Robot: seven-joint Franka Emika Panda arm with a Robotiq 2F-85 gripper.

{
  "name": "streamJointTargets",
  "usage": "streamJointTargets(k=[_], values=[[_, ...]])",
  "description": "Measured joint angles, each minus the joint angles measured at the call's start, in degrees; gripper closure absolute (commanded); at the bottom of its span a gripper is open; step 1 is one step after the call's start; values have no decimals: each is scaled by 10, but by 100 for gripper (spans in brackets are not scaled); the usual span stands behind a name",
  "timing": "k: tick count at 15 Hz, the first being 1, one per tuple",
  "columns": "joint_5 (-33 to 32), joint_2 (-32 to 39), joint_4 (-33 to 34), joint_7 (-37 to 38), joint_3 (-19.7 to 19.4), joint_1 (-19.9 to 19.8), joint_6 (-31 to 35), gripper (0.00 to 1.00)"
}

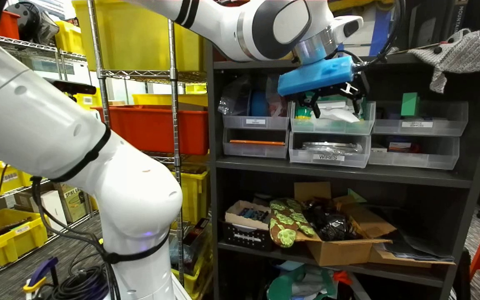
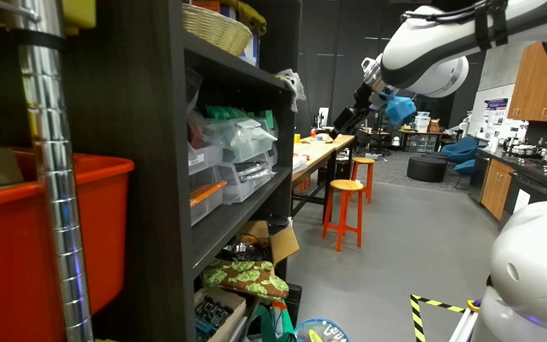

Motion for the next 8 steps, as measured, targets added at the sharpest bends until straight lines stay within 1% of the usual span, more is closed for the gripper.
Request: streamJointTargets(k=[4, 8], values=[[0, 15, -14, 18, 10, 5, 179, 0], [1, 48, -14, 86, 24, -6, 341, 0]])
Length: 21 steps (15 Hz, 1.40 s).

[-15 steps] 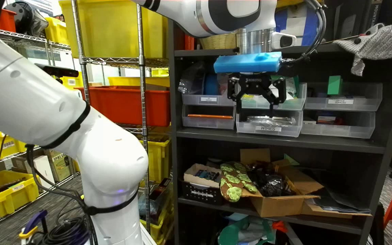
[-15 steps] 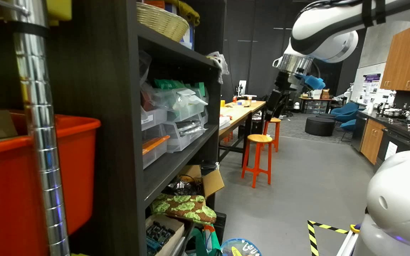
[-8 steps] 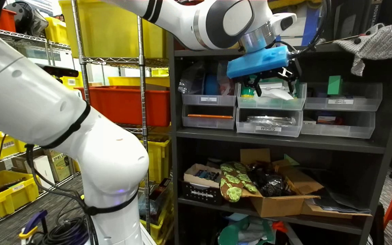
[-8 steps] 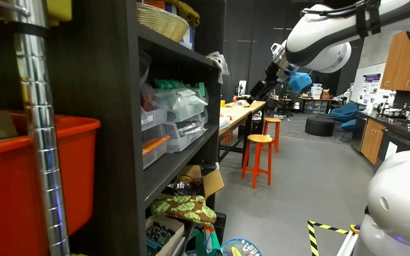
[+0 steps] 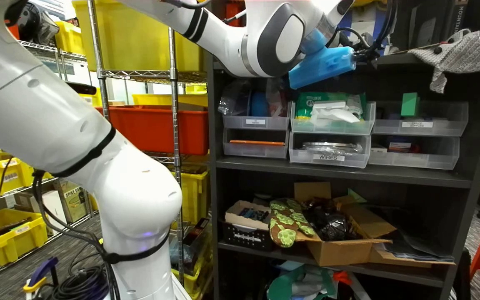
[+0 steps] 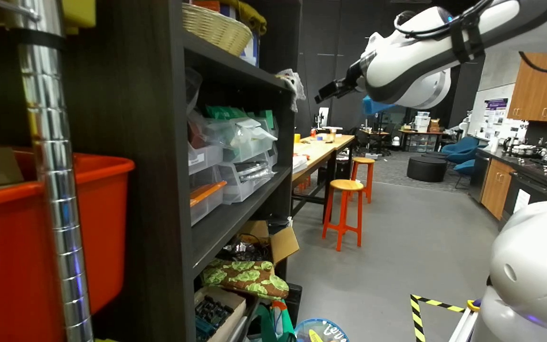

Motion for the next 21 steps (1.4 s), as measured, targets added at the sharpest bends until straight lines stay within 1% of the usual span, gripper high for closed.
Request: streamJointTargets(k=[1, 2, 9, 11, 15, 16, 18, 21], values=[[0, 9, -1, 9, 3, -3, 45, 0], [-1, 14, -1, 11, 3, -3, 56, 0], [-1, 15, -1, 11, 2, -3, 50, 0], [-1, 16, -2, 12, 5, -7, 65, 0], [-1, 15, -6, 25, 46, -49, 196, 0], [-1, 5, -3, 26, 58, -58, 205, 0], [-4, -29, 17, 26, 78, -65, 201, 0], [-38, -88, 43, 25, 91, -55, 194, 0]])
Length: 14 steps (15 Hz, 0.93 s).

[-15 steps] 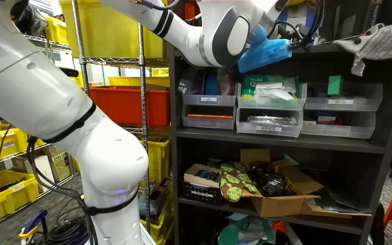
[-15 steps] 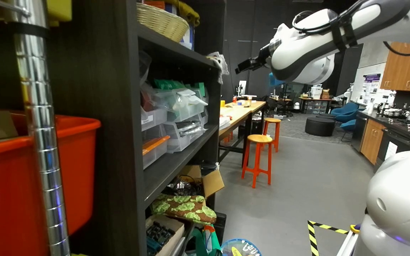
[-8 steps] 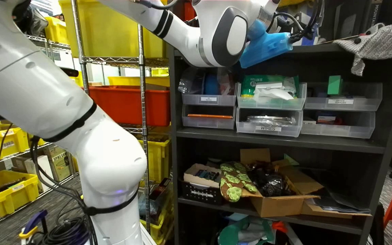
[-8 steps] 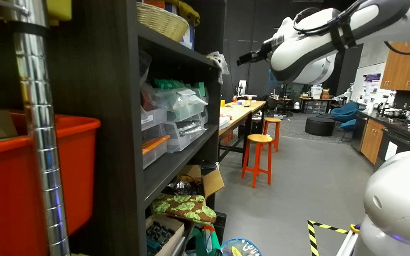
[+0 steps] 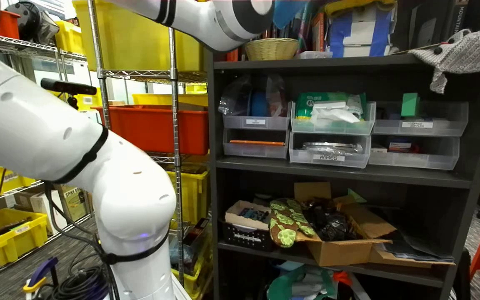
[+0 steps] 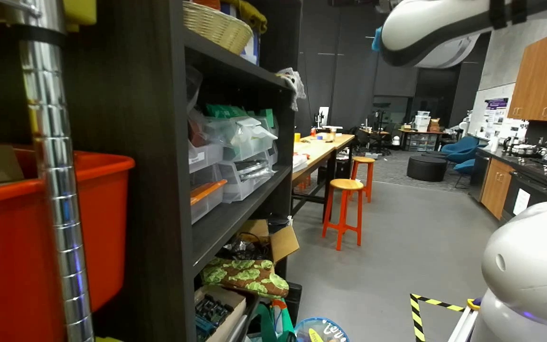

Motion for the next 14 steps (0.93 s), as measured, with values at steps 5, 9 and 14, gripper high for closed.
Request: streamJointTargets(k=[5, 9, 14], values=[[-35, -55, 44, -7, 18, 7, -5, 0], [-35, -58, 48, -7, 24, -2, -7, 0], [-35, -57, 48, -11, 26, -8, -17, 0]])
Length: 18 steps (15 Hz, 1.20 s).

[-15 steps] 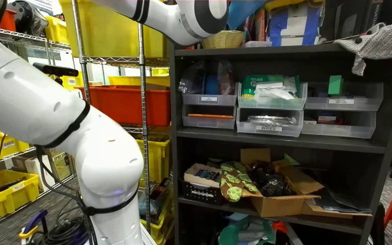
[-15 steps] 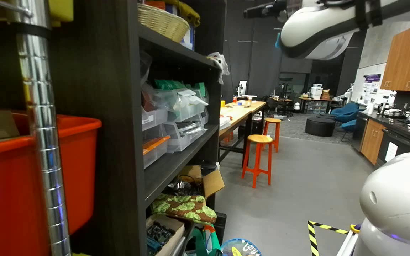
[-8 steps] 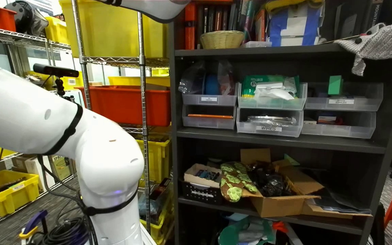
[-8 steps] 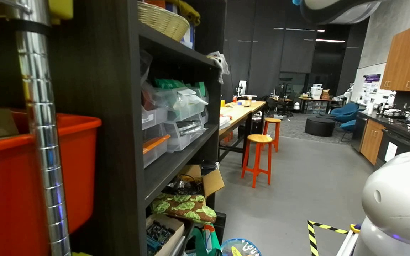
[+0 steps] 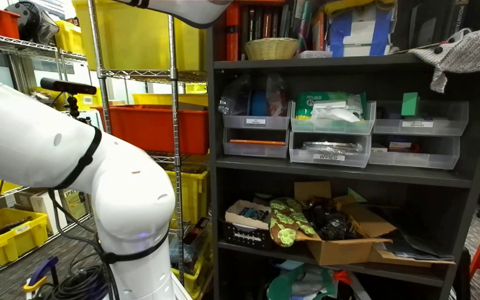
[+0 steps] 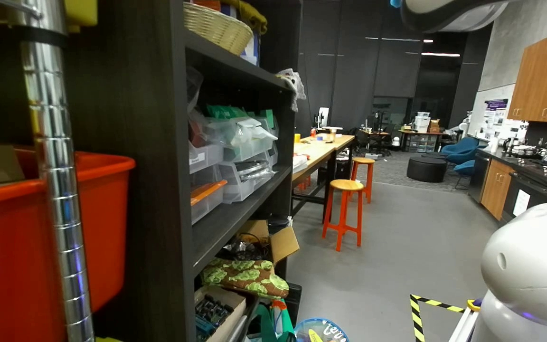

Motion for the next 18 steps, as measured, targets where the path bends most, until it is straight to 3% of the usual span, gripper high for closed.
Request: streamJointTargets(k=[5, 11, 18], values=[[-27, 11, 60, -22, 31, -62, -169, 0], [-95, 77, 198, -50, 41, -67, -393, 0], [-97, 95, 217, -56, 40, -65, -407, 0]])
